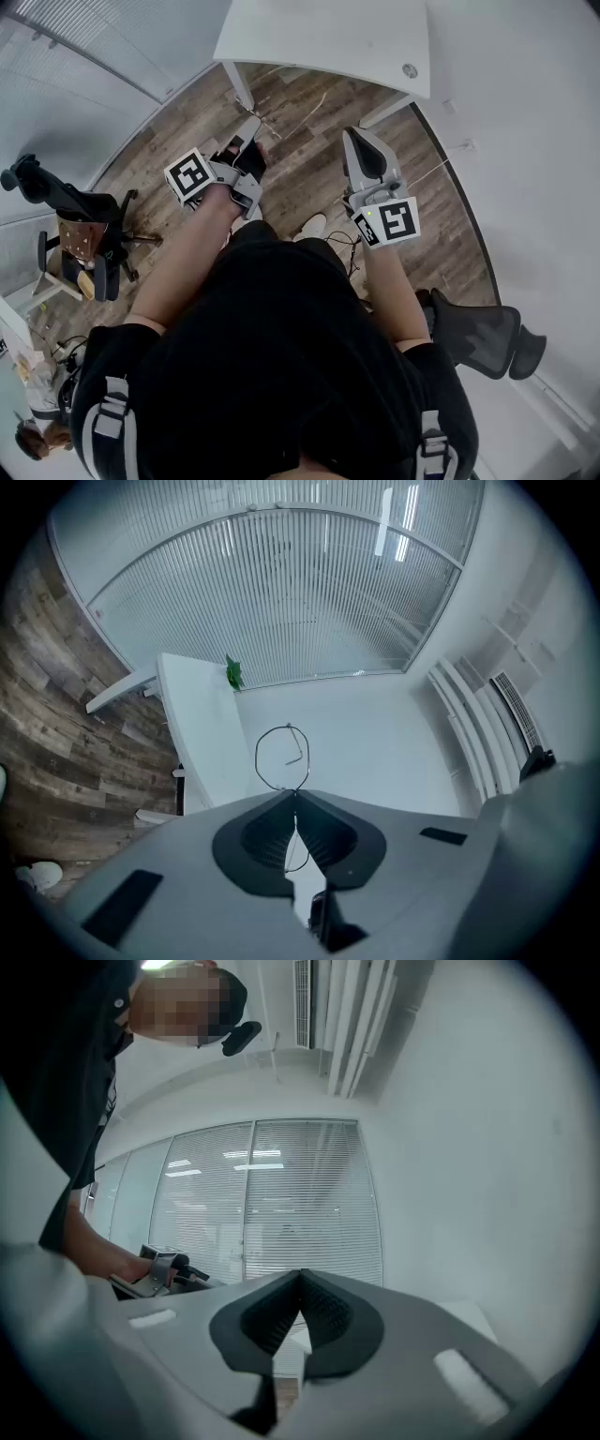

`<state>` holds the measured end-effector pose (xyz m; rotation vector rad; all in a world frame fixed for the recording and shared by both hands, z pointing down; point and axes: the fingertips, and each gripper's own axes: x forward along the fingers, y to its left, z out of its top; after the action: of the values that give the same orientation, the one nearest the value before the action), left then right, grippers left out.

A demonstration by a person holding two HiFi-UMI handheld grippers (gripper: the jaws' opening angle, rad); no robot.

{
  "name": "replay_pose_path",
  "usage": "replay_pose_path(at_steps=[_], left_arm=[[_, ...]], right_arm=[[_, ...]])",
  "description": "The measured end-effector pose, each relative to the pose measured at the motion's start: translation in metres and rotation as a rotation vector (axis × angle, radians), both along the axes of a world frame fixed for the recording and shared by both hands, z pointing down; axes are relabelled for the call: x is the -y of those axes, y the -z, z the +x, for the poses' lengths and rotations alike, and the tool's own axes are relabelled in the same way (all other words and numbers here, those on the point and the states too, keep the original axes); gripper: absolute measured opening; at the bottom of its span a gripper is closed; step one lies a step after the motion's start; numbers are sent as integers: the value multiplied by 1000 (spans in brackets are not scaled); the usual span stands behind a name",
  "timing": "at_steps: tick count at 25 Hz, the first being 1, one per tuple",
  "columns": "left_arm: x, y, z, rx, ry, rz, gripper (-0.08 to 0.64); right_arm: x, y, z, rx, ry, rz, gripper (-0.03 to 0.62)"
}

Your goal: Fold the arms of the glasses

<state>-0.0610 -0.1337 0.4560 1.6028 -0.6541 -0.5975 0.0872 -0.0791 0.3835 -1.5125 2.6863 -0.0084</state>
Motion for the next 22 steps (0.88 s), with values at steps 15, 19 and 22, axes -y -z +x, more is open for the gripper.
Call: replay_pose_path(at_steps=[15,19,22], left_arm=[[0,-1,1,1,-7,-9,12],[-1,-2,3,6,-20,-7,12],[-1,-2,4,0,-23,-12,12]], right_arm=[[10,-15,0,73,19,-100,44],[16,-22,2,110,13,-144,58],[21,-26,5,131,-4,-186,68]])
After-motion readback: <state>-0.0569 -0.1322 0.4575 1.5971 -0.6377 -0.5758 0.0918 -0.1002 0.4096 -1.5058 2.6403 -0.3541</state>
